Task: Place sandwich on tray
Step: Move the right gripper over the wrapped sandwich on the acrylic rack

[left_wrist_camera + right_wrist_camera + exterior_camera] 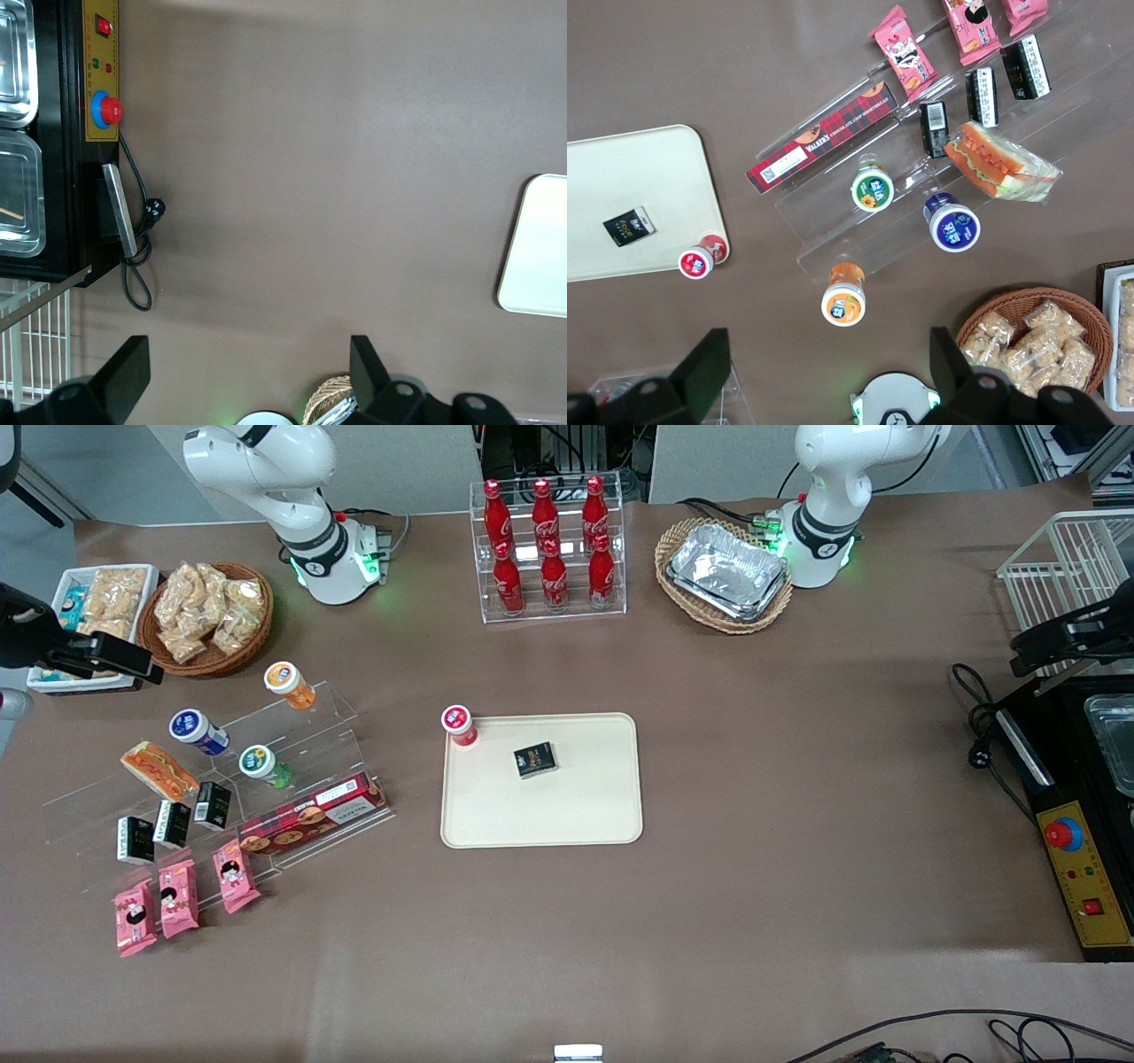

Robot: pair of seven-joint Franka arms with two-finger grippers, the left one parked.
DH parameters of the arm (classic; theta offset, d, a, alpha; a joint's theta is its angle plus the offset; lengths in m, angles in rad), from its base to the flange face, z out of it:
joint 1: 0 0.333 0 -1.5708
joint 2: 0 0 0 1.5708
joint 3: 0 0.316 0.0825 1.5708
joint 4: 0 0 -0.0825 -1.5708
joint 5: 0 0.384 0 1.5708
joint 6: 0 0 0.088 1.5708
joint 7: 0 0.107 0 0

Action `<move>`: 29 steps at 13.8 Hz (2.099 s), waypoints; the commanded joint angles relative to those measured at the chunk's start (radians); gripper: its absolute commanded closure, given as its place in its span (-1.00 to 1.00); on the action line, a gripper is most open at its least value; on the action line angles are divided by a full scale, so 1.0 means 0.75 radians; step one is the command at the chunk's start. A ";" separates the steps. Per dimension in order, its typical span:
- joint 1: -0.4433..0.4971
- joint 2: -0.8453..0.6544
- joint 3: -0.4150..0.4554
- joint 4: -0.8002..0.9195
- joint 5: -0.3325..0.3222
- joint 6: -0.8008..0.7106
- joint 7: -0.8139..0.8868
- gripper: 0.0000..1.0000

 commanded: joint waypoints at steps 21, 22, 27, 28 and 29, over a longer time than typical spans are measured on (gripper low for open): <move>-0.058 -0.002 -0.338 -0.113 -0.053 0.112 -0.763 -1.00; -0.060 -0.006 -0.338 -0.156 -0.053 0.146 -0.819 -1.00; -0.058 -0.043 -0.338 -0.368 -0.055 0.332 -1.013 -1.00; -0.058 -0.051 -0.338 -0.415 -0.055 0.377 -1.056 -1.00; -0.058 -0.057 -0.338 -0.463 -0.055 0.422 -1.085 -1.00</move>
